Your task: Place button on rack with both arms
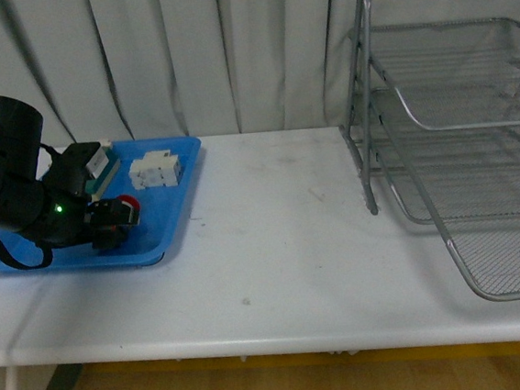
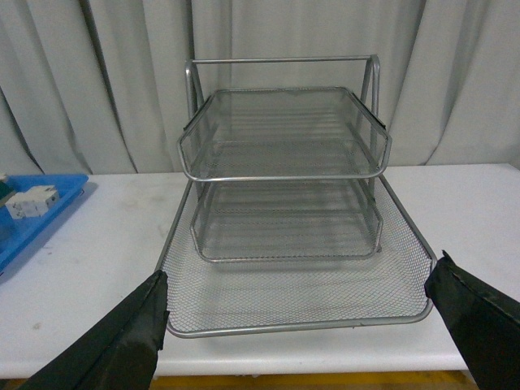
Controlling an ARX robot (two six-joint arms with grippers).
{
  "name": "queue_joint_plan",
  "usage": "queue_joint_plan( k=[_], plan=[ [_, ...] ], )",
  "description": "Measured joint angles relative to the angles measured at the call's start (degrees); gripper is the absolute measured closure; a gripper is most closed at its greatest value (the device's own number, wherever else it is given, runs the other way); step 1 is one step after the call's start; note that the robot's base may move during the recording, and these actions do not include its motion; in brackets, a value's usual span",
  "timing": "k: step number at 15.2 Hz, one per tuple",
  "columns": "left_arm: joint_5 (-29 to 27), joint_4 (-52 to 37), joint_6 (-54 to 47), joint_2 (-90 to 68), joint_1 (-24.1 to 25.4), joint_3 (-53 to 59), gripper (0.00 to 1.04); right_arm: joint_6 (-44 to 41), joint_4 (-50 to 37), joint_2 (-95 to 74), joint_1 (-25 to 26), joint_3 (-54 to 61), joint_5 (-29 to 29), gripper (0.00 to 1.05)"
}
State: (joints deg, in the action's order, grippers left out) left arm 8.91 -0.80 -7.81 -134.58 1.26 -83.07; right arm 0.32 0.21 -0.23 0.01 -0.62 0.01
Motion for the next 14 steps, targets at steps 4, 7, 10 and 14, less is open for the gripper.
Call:
queue_joint_plan(
  k=[4,7,10,14],
  plan=[
    [7.54,-2.36,-3.48,33.35,-6.27,19.37,0.69,0.0,0.0,0.0,0.0,0.0,0.0,0.06],
    [10.54,-5.68,-1.6,44.81,-11.69,32.35,0.69,0.0,0.0,0.0,0.0,0.0,0.0,0.06],
    [10.86,-5.92,-1.62,46.01,-12.0,34.27,0.69,0.0,0.0,0.0,0.0,0.0,0.0,0.06],
    [10.88,-6.21,-1.62,46.36,-11.85,35.41,0.69,0.0,0.0,0.0,0.0,0.0,0.0,0.06]
  ],
)
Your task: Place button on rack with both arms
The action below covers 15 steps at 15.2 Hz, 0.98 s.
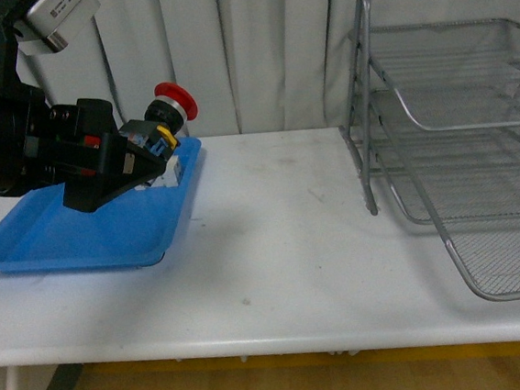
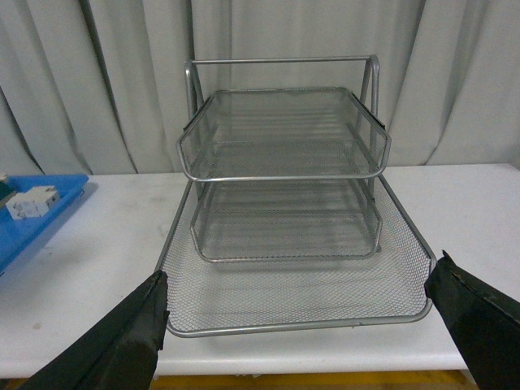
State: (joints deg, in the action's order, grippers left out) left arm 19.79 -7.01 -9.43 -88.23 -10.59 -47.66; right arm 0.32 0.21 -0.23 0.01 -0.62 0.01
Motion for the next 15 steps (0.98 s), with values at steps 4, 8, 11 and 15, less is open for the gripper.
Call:
queue_joint_plan(
  k=[4,8,11,15],
  plan=[
    [-0.07,-0.57,0.02,0.0,0.72,1.07,0.69,0.0,0.04,0.0,0.0,0.0,0.0,0.06],
    [-0.11,-0.5,0.0,0.0,1.29,1.29,0.69,0.0,0.0,0.0,0.0,0.0,-0.02,0.06],
    [0.02,-0.66,0.0,0.26,1.16,1.36,0.69,0.0,0.0,0.0,0.0,0.0,-0.02,0.06],
    [0.35,-0.68,-0.02,0.31,1.03,1.42,0.69,0.0,-0.02,0.0,0.0,0.0,-0.02,0.06]
  ],
)
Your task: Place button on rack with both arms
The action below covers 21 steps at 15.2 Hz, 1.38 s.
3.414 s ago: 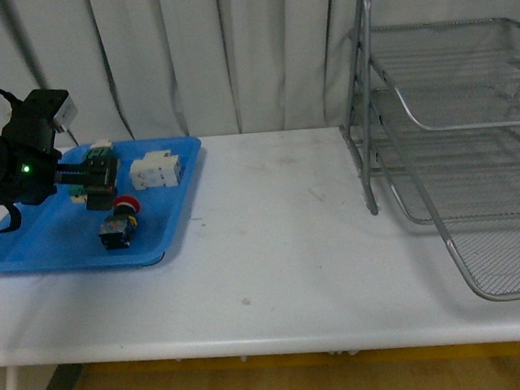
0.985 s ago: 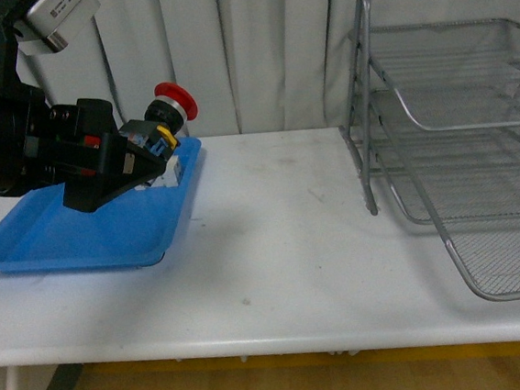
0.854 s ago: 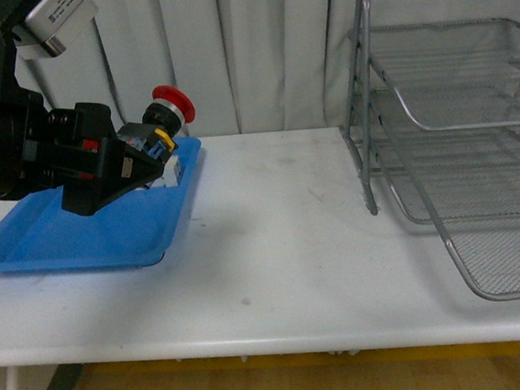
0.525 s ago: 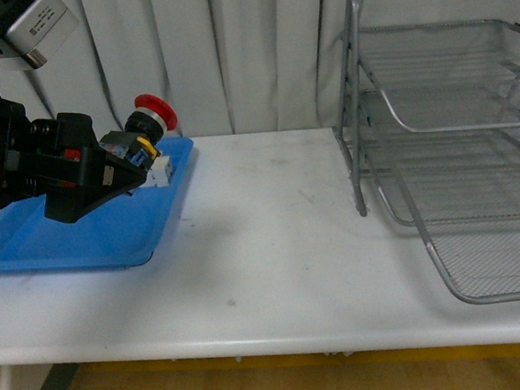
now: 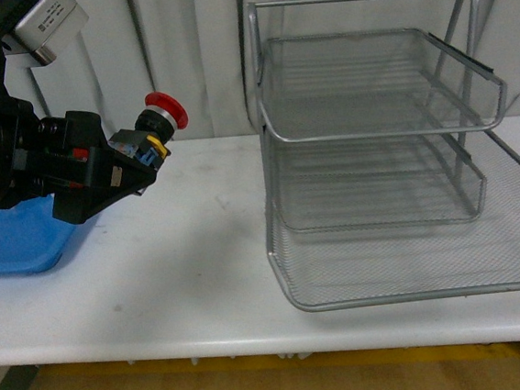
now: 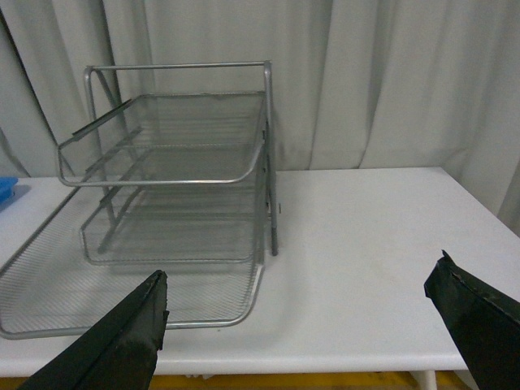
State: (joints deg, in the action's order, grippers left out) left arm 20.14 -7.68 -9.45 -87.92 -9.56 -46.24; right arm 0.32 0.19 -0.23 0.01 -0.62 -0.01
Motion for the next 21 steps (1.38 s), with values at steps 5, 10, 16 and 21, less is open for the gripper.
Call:
queue_joint_plan(
  k=[5,10,16,21],
  plan=[
    [0.07,-0.04,0.0,0.22,-0.63,0.22,0.69,0.0,-0.11,-0.02,0.0,0.0,0.0,0.06],
    [-4.28,-1.84,1.95,-3.8,-10.14,-4.28,0.69,0.0,0.04,0.0,0.0,0.0,0.09,0.06],
    [-10.45,-1.07,1.95,-18.01,-19.26,-9.73,0.69,0.0,0.02,0.0,0.0,0.0,0.07,0.06],
    [-15.04,3.8,4.79,-26.47,-18.84,-19.91,0.68,0.0,0.02,0.0,0.0,0.0,0.07,0.06]
  ],
)
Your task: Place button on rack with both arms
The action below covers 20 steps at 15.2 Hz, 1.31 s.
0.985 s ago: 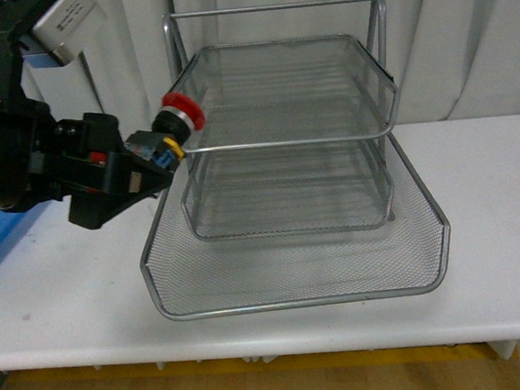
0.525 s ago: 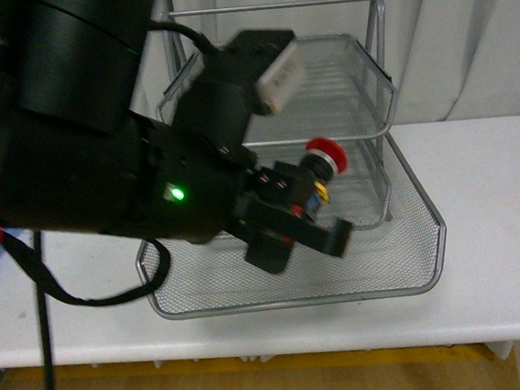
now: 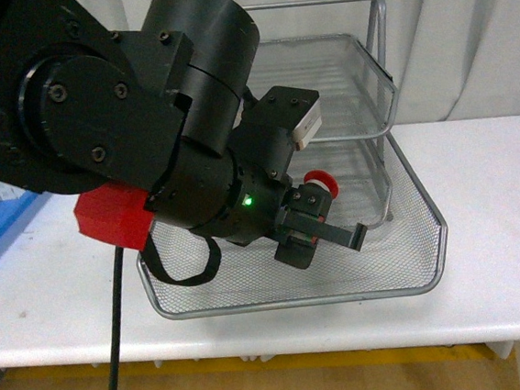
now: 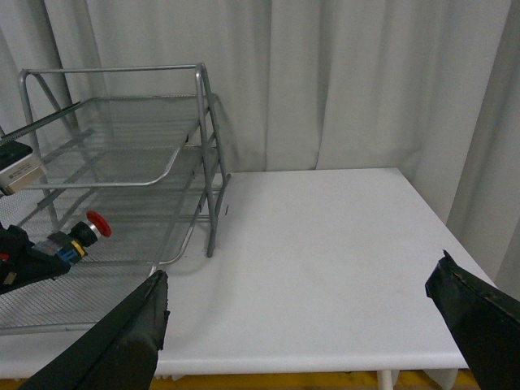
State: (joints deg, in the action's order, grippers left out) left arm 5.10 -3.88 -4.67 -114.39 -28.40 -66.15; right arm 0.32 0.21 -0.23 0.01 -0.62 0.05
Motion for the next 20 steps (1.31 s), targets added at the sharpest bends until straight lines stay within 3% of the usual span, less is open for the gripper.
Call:
queue_joint_plan(
  k=[5,10,12,13,14,16,17,18,20],
  plan=[
    [1.03,-1.81,4.26,2.54,0.24,0.44,0.09,0.0,0.0,0.0,0.0,0.0,0.0,0.06],
    [5.22,-10.54,1.75,29.38,4.72,20.37,0.07,0.0,0.02,0.0,0.0,0.0,0.0,0.06],
    [7.96,-6.29,-0.79,48.37,11.28,31.8,0.07,0.0,0.0,0.0,0.0,0.0,0.0,0.06],
    [-5.18,-17.59,1.46,57.59,13.09,39.23,0.2,0.02,0.0,0.0,0.0,0.0,0.0,0.06],
    [-9.16,-16.24,1.99,62.07,14.34,40.94,0.26,0.0,-0.02,0.0,0.0,0.0,0.0,0.06],
    [-13.9,-9.11,2.93,69.83,16.76,41.83,0.35,0.0,0.02,0.0,0.0,0.0,0.0,0.06],
    [-16.33,-1.27,3.45,77.18,18.4,40.81,0.44,0.02,0.02,0.0,0.0,0.0,0.0,0.06],
    [-15.26,4.74,4.07,86.84,18.58,39.04,0.57,0.0,0.0,0.0,0.0,0.0,-0.07,0.06],
    [-11.87,4.55,4.31,96.39,21.81,43.76,0.82,0.0,-0.02,0.0,0.0,0.0,-0.02,0.06]
  ],
)
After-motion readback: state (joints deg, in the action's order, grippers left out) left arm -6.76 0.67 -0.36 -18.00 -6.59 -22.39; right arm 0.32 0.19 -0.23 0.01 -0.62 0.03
